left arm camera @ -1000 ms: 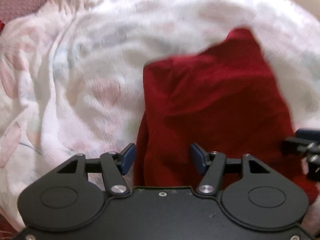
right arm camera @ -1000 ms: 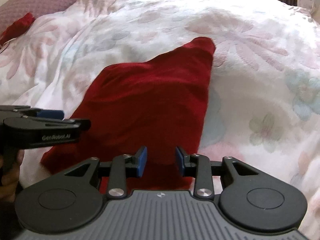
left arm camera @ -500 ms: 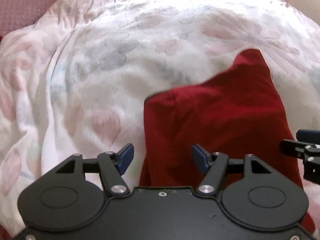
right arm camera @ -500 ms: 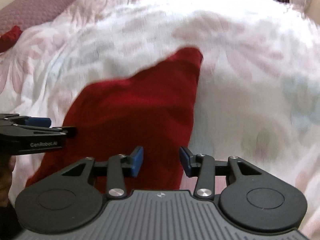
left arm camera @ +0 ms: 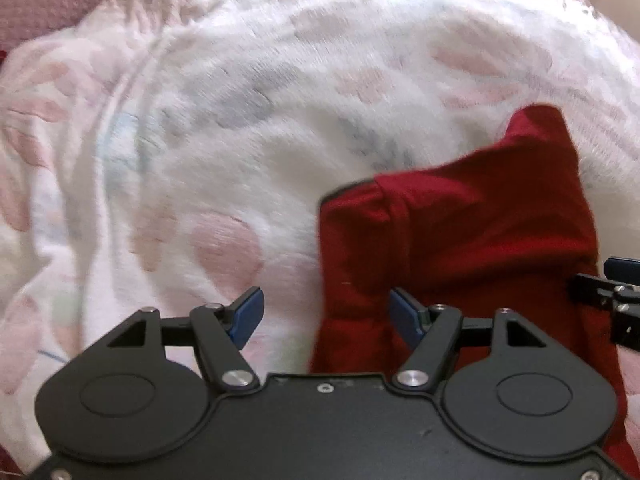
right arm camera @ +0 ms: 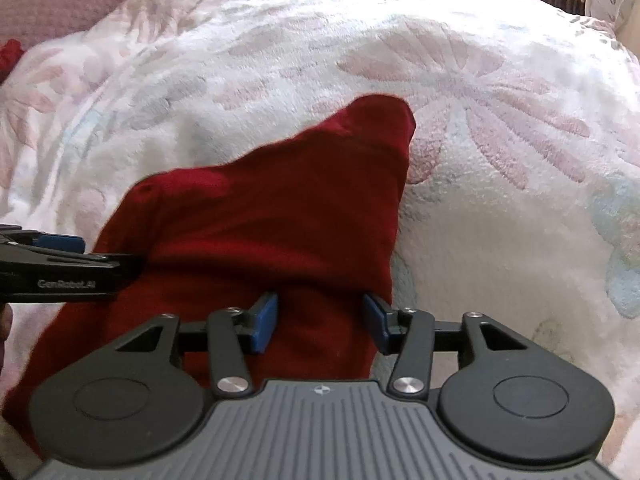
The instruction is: Fold small clothes
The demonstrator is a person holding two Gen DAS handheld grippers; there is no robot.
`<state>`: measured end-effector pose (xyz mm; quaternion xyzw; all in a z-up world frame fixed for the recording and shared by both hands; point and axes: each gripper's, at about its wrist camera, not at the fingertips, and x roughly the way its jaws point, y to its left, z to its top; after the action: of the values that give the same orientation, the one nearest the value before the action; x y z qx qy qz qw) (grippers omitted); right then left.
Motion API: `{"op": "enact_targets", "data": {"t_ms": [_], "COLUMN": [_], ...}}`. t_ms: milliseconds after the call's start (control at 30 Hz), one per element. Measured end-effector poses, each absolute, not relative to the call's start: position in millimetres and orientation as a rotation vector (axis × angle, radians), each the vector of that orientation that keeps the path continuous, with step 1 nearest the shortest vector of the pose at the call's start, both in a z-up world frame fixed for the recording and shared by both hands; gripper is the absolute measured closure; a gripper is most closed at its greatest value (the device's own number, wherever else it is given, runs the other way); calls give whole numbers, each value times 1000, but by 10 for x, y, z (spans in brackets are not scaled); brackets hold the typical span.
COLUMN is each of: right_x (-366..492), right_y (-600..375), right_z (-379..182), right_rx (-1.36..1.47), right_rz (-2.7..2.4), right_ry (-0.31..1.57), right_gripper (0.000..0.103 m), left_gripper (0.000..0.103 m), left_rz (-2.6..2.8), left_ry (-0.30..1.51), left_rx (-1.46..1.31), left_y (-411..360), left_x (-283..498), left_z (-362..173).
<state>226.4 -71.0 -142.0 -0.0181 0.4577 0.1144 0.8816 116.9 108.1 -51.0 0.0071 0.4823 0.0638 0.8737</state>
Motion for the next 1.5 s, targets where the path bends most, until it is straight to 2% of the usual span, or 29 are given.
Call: {"op": "enact_targets", "data": {"t_ms": [100, 200, 467, 633, 733, 933, 1133, 1200, 1233, 1267, 1300, 1333, 1400, 1433, 1500], "right_x": [2193, 2130, 2118, 2127, 2161, 2240, 2292, 2288, 2280, 2265, 2256, 2255, 2238, 2239, 2208], "right_y": [-842, -998, -1117, -1101, -1109, -1084, -960, -914, -904, -899, -902, -910, -943, -955, -948], "right_z": [-1300, -1271, -1516, -1518, -1606, -1796, -1809, -1830, -1834, -1834, -1826, -1812, -1737, -1690, -1562], "right_rx": [7, 36, 131, 171, 222, 316, 281, 258, 252, 243, 238, 240, 257, 267, 251], "right_rz": [237, 256, 247, 284, 319, 344, 325, 318, 316, 308, 308, 311, 321, 332, 347], "right_ry": [945, 949, 1032, 1046, 1071, 1125, 1128, 1112, 1103, 1092, 1087, 1083, 1067, 1063, 1037], "right_gripper": [42, 26, 26, 26, 26, 14, 8, 8, 15, 18, 26, 40, 60, 65, 68], "left_gripper": [32, 32, 33, 33, 31, 30, 26, 35, 36, 55, 76, 78, 84, 84, 86], "left_rz": [113, 118, 83, -83, -88, -102, -70, -88, -94, -105, -119, -112, -105, -103, -113], "left_ry": [992, 1039, 1086, 1095, 1123, 1121, 1075, 1067, 1059, 1052, 1040, 1027, 1005, 993, 964], "left_rx": [5, 4, -76, -284, -250, -253, -196, -196, -188, -185, -187, -180, -165, -176, -201], "left_y": [1233, 1323, 1436, 1544, 1413, 1301, 1162, 1146, 1135, 1112, 1085, 1064, 1010, 995, 959], "left_x": [1002, 974, 961, 918, 1005, 1140, 1121, 1113, 1103, 1091, 1079, 1064, 1042, 1024, 984], "left_z": [-409, -530, -715, -757, -850, -889, -996, -980, -965, -947, -919, -884, -807, -762, -645]}}
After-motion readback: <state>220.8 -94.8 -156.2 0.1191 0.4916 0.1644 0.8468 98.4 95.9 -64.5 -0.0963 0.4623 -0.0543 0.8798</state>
